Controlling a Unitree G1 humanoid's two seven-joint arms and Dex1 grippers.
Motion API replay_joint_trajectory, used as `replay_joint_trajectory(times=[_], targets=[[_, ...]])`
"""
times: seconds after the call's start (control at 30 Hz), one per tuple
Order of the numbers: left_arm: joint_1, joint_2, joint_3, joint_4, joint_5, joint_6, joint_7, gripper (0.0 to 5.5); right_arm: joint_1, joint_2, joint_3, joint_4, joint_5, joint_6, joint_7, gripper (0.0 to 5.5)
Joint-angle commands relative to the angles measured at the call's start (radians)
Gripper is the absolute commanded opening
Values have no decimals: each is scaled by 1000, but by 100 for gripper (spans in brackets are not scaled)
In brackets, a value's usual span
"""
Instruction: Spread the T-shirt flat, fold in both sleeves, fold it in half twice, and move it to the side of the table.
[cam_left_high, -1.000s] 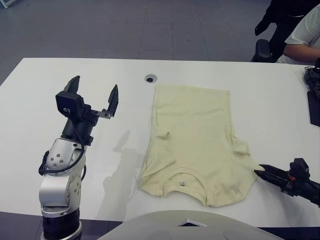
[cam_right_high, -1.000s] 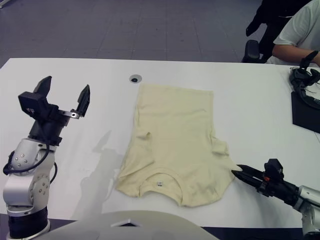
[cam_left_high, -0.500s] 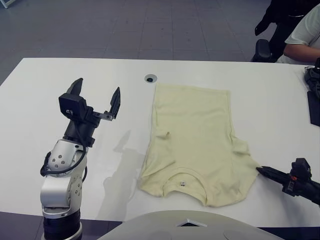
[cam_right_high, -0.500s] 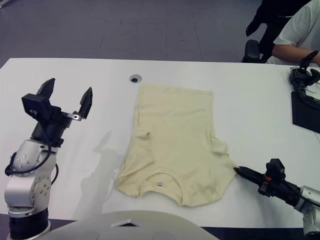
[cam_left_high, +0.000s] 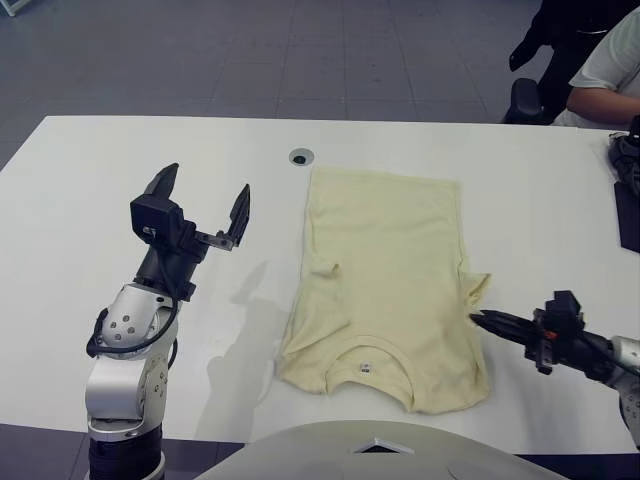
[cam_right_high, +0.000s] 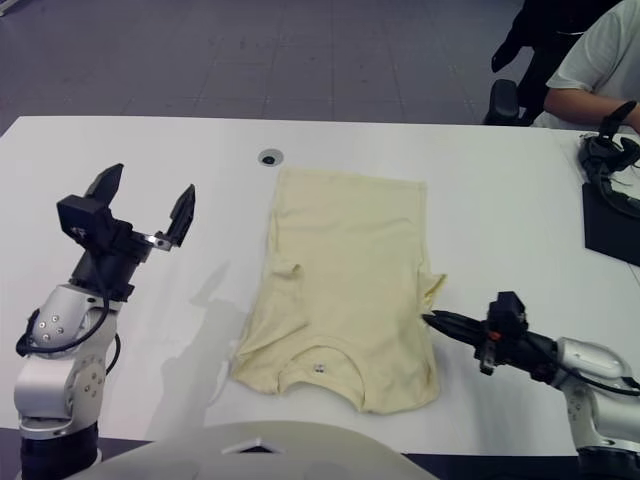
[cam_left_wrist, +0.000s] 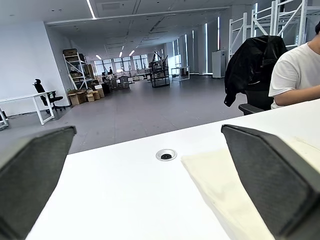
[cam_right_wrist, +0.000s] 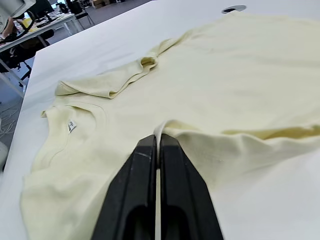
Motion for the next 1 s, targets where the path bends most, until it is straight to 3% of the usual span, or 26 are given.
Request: replay_joint_trajectory(times=[0.03, 0.23, 0.53, 0.63, 0.7, 0.87, 1.0], targets=[[8, -2, -8, 16, 18, -10, -7, 540, -55, 35, 56, -34, -38, -27, -43, 1], [24, -10, -14, 30, 25, -28, -14, 540, -78, 62, 151, 15, -152, -118, -84, 1], [39, -3, -29, 52, 57, -61, -39, 540, -49, 60, 116, -47, -75, -140, -64, 156], [41, 46, -30, 60, 128, -112, -70, 540, -42, 53, 32, -69, 4, -113, -82, 206], [51, 130, -47, 101, 294, -231, -80, 540, -36, 52, -19, -43, -18, -152, -121, 240], [111, 450, -112, 314, 821, -680, -34, 540, -31, 49, -95, 77, -480, -774, -369, 322], [202, 561, -150, 324, 920, -831, -79, 540, -12, -2, -107, 67, -685, -1067, -437, 390]])
